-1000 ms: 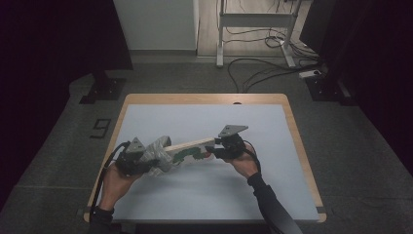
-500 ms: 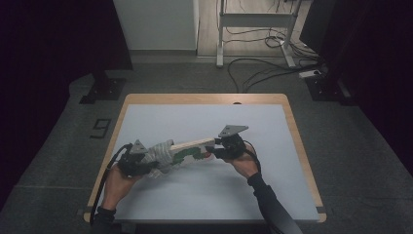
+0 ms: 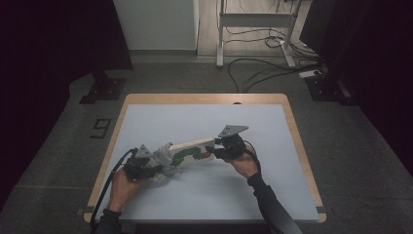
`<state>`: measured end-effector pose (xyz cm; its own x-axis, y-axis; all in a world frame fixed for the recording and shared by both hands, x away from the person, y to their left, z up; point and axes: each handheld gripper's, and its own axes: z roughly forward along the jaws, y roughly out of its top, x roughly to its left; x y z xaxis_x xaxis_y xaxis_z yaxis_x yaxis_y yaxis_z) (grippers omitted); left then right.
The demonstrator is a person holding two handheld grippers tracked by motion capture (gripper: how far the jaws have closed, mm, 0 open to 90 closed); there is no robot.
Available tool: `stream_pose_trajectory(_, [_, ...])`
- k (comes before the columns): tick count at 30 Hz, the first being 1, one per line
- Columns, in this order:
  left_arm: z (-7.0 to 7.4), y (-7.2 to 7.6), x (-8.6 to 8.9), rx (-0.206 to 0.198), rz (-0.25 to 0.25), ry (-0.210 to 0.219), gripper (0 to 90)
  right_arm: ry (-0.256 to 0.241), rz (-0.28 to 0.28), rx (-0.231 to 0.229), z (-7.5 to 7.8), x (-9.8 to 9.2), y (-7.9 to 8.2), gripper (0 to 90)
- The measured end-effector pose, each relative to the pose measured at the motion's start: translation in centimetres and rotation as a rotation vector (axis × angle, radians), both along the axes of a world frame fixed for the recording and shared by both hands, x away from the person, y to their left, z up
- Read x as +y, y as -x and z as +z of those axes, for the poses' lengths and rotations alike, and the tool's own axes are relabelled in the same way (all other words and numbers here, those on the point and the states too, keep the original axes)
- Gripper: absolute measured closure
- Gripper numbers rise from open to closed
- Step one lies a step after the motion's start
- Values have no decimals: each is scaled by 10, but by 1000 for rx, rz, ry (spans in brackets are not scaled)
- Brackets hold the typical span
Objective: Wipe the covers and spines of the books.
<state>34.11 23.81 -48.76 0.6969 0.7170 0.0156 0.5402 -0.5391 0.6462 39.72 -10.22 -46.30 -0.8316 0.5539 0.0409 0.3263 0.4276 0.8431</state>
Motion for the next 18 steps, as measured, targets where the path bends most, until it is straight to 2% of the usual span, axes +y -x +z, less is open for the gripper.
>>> stream_pose_trajectory(5, [9,2,3,-22,1,22,600,-1,-2,-1,0,0,0,558])
stream_pose_trajectory(12, [41,10,7,-75,-11,70,601,3,-3,1,0,1,0,557])
stream_pose_trajectory(15, [52,11,7,-92,-14,69,600,2,-2,1,0,1,0,557])
stream_pose_trajectory(18, [56,10,8,-91,-14,61,599,3,-2,1,0,1,0,557])
